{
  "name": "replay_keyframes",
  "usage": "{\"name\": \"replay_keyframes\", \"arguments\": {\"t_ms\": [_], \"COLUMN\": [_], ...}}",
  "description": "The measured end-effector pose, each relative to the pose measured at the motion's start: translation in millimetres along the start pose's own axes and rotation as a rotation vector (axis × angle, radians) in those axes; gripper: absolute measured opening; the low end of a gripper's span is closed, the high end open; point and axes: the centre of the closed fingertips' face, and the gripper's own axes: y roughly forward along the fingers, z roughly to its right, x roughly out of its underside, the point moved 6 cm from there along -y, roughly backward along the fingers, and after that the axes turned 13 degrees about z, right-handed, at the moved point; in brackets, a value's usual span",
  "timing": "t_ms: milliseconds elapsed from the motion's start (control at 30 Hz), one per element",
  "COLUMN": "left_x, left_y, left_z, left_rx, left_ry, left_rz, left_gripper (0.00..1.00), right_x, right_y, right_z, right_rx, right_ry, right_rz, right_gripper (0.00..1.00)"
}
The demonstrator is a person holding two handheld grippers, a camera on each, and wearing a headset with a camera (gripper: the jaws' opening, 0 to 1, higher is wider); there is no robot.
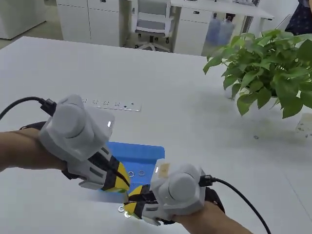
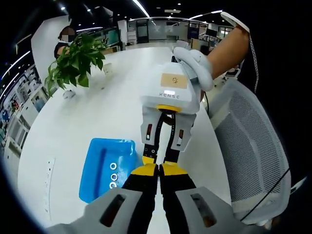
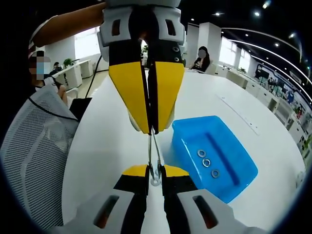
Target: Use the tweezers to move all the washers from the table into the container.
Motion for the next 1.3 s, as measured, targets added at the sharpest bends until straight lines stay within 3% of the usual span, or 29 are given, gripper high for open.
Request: {"name": "replay_keyframes", "arguments": {"t_ms": [733, 1300], "left_x": [12.7, 12.1], "left_y": [10.6, 12.4], "left_z": [2.8, 0.7], "left_rx": [0.030, 0.031], "left_ry": [-0.024, -0.025], "left_rz": [-0.013, 0.004], "left_gripper": [0.06, 0.05], "right_x": [14.5, 15.2], "right_y": [6.1, 7.9], "right_z": [-5.9, -4.7], "right_rx": [-0.013, -0.013], "right_ry": [0.028, 0.032], "right_rz": [-0.018, -0.012], "right_gripper": [0.12, 0.12]}}
